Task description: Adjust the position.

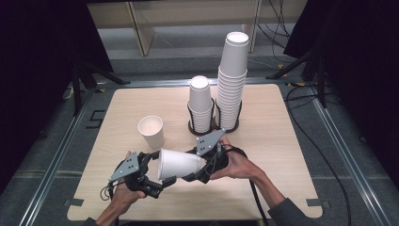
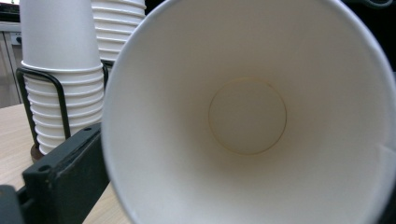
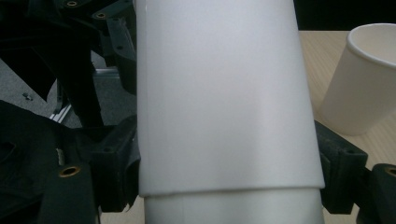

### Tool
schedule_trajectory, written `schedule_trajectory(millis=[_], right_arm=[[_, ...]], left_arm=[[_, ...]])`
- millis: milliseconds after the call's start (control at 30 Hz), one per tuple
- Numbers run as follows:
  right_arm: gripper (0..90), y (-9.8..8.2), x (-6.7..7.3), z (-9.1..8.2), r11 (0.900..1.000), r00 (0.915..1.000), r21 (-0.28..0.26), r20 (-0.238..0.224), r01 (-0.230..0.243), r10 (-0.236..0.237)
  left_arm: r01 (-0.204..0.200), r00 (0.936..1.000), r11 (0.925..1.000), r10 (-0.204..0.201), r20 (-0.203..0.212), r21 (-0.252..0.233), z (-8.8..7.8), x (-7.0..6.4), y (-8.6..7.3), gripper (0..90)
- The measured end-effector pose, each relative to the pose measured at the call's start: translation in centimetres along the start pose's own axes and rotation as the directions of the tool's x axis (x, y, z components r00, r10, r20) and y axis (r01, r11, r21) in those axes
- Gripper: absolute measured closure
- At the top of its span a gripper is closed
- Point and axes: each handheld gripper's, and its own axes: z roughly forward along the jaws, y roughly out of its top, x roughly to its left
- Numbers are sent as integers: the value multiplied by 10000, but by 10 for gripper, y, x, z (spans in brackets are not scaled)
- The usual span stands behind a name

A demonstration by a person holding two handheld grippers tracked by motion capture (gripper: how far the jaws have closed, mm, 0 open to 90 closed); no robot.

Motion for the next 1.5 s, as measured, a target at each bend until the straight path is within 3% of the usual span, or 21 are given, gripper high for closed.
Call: schedule_trajectory(millis=[33, 67, 200, 333, 367, 400, 600, 633, 700, 833, 900, 967, 1033, 1133, 1167, 1200, 1333, 1400, 1433, 1500], right_arm=[[244, 0, 1, 1, 10000, 10000, 29, -32, 2, -2], [244, 0, 3, 2, 9994, 9994, 128, -51, -335, 336], [243, -1, 1, 7, 9999, 9999, 97, -80, 95, -94], [244, -2, 1, 9, 9999, 9999, 148, -162, 58, -56], [244, -3, 4, 8, 9993, 9994, 227, -164, -299, 302], [243, -2, 1, 8, 9999, 9999, 121, -151, 41, -39], [223, -5, 2, 12, 9979, 9999, 635, -67, -94, 98], [215, -5, 3, 12, 9956, 9994, 870, 56, -344, 340], [184, -4, 3, 13, 9917, 9990, 1289, 432, 33, -89], [166, 1, 7, 12, 9773, 9934, 2098, 1032, 282, -508], [162, 5, 11, 12, 9737, 9913, 2253, 1173, 325, -602], [159, 7, 13, 14, 9680, 9892, 2460, 1220, 492, -813], [159, 8, 15, 17, 9616, 9889, 2686, 1179, 562, -907], [163, 7, 16, 23, 9461, 9850, 3169, 1300, 669, -1132], [168, 7, 17, 25, 9445, 9852, 3232, 1342, 582, -1066], [172, 7, 18, 27, 9429, 9870, 3279, 1225, 590, -1044], [190, 7, 19, 36, 9345, 9880, 3473, 982, 780, -1189], [221, 7, 18, 38, 9304, 9843, 3520, 995, 1021, -1457], [222, 6, 19, 38, 9337, 9883, 3483, 919, 826, -1217], [228, 5, 17, 39, 9417, 9893, 3252, 833, 869, -1200]], left_arm=[[-19, 10000, 10000, 19, 29, 11, 1, 0, 0, 0], [-41, 10000, 10000, 41, 51, -9, 1, -1, 0, 0], [-91, 9999, 9999, 92, 140, -70, 1, -1, 0, 12], [-50, 9995, 10000, 52, 306, -60, -1, 0, 2, 39], [15, 9993, 10000, -12, 369, -66, -2, 1, 3, 48], [49, 9992, 9999, -45, 398, -100, -2, 1, 4, 57], [21, 9986, 10000, -22, 534, 13, -2, 0, 4, 107], [-83, 9989, 9998, 76, 464, 163, -2, 0, 4, 110], [-133, 9994, 9994, 123, 334, 321, -1, 0, 4, 114], [-363, 9993, 9963, 354, 133, 777, -2, 1, 4, 114], [-490, 9988, 9933, 495, -26, 1051, -1, 1, 5, 114], [-414, 9991, 9930, 420, -27, 1103, 0, 0, 4, 114], [-603, 9982, 9898, 604, 31, 1294, 2, -1, 4, 114], [-896, 9959, 9806, 905, 26, 1743, 3, -5, 4, 114], [-1006, 9949, 9800, 1010, 61, 1718, 5, -6, 4, 115], [-1126, 9934, 9725, 1148, 10, 2037, 5, -7, 4, 114], [-1221, 9923, 9660, 1240, 60, 2279, 8, -9, 3, 114], [-1179, 9928, 9677, 1192, 76, 2229, 8, -9, 3, 111], [-1212, 9924, 9672, 1224, 83, 2231, 7, -8, 3, 107], [-984, 9951, 9779, 981, 111, 1843, 7, -7, 3, 96]])
